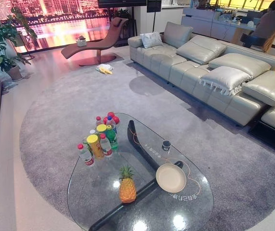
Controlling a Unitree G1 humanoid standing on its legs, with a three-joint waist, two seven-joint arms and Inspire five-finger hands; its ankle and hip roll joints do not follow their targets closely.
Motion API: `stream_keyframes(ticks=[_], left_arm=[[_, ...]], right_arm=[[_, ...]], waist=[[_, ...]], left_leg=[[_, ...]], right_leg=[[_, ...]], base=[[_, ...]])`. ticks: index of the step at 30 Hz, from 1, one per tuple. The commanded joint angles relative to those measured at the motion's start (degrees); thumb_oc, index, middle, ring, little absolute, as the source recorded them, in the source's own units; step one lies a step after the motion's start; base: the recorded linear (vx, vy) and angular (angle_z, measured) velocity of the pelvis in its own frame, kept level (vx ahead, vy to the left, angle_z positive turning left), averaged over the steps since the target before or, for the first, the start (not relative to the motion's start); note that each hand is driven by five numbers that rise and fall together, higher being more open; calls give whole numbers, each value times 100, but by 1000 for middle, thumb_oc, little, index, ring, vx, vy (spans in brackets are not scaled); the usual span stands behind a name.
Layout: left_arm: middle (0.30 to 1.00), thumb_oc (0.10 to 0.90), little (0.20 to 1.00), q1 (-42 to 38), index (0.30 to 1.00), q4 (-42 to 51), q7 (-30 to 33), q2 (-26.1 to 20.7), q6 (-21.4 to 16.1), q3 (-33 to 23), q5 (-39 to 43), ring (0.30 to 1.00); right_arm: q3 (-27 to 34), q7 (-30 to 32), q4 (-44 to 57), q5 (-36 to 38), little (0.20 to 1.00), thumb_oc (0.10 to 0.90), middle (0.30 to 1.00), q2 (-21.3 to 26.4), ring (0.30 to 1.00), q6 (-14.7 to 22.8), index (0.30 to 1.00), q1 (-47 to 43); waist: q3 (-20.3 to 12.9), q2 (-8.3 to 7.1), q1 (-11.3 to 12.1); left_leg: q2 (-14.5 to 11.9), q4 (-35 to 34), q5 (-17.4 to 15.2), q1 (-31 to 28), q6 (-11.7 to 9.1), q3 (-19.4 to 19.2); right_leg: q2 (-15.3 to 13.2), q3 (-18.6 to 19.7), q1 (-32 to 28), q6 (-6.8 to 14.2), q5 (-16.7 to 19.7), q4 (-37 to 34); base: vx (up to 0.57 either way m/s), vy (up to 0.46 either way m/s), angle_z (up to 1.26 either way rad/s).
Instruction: Pick up the fruit to the plate
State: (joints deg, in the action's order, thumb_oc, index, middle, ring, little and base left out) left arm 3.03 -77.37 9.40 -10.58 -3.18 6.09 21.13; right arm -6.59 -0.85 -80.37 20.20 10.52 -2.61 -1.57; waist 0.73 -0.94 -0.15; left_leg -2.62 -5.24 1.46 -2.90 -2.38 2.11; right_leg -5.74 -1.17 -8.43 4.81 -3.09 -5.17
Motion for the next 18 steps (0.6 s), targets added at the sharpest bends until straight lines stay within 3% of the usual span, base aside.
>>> stream_keyframes(ticks=[1,18], left_arm=[[900,800,900,-375,900,-314,-10,222,-34,129,-26,900],[900,800,900,-401,900,-358,167,166,-18,72,-79,900]], right_arm=[[37,135,-423,-101,900,800,900,5,900,-151,900,-16],[12,75,-440,-56,900,800,900,10,900,-185,900,-40]], waist=[[321,56,101],[312,58,106]], left_leg=[[-38,24,-26,-239,-1,-458],[-42,24,-27,-242,9,-442]], right_leg=[[-178,-868,251,65,755,17],[-168,-859,251,50,744,17]], base=[[0,0,0],[0,0,0]])
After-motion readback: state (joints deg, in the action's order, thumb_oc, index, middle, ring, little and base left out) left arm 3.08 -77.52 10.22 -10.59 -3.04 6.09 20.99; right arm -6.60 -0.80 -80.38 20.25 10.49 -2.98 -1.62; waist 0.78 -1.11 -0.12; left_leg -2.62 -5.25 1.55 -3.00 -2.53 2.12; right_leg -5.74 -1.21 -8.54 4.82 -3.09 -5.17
